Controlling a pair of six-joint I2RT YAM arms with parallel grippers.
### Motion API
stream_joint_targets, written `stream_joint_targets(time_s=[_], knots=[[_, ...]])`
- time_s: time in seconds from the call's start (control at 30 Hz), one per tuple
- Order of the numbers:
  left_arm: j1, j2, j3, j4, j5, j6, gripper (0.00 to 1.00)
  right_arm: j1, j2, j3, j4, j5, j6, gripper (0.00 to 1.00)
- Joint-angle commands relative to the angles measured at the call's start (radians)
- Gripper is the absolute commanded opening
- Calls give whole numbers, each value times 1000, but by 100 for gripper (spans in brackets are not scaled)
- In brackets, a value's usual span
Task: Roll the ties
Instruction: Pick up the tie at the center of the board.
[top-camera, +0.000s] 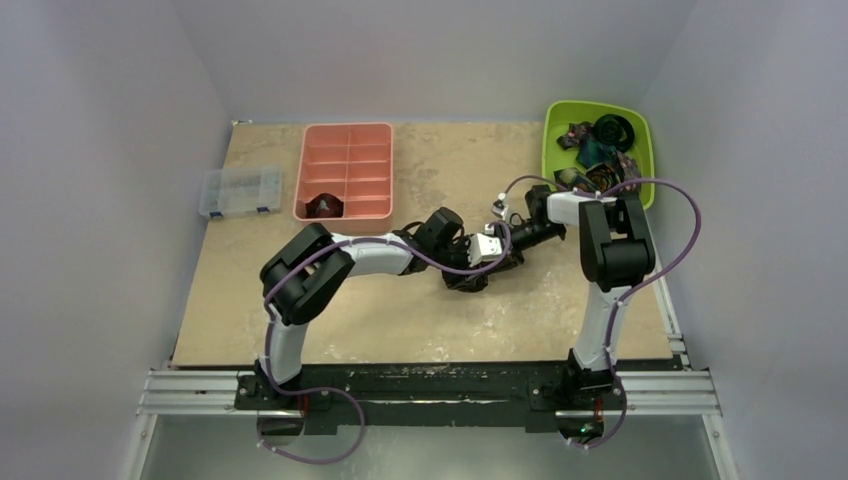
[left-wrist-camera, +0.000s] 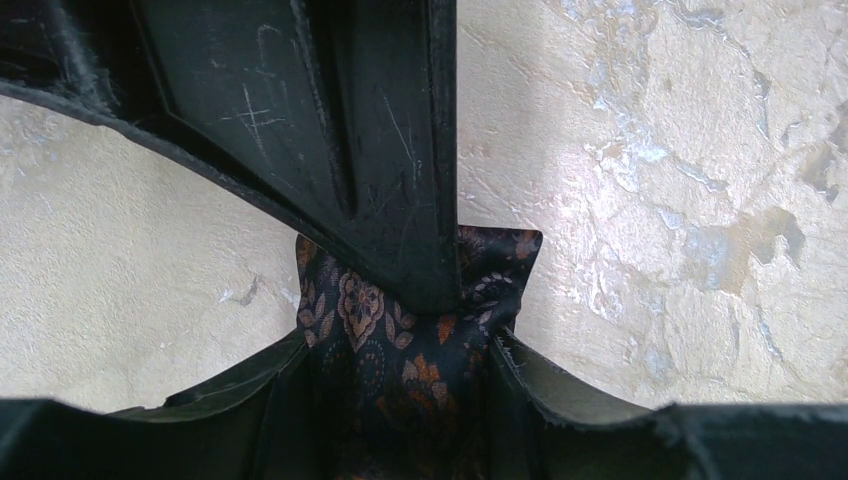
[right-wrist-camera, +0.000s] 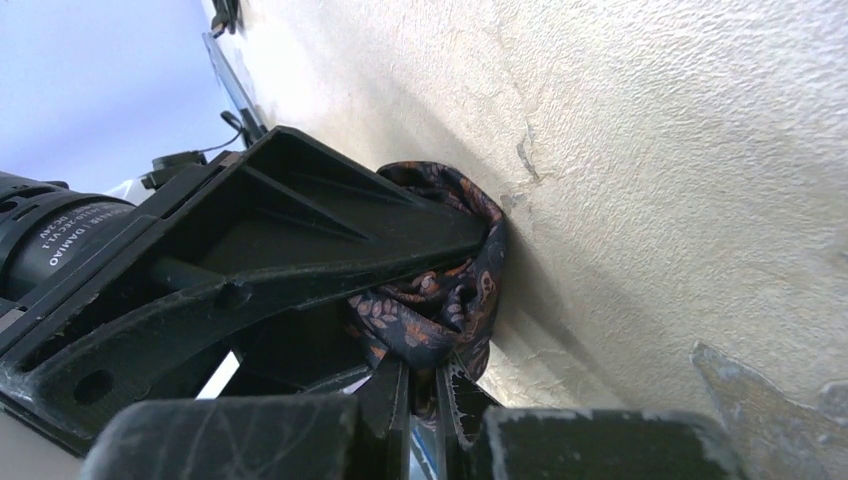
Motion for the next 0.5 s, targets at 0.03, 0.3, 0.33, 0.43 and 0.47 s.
stream_joint_targets(time_s=[0.03, 0.3, 0.33, 0.43, 0.47], knots=[[1, 57, -27, -113, -56, 10, 29, 16, 6, 34, 22, 2, -50, 0], [29, -90, -58, -25, -3, -66, 78, 17, -70, 23, 59, 55, -7, 0], [34, -121, -62, 1, 8, -79, 83, 17, -72, 23, 57, 59, -10, 0], [46, -187, -76, 34, 53, -120, 94, 18, -85, 18, 61, 69, -11, 0], [50, -211, -82, 45, 63, -138, 96, 18, -90, 17, 63, 69, -8, 0]])
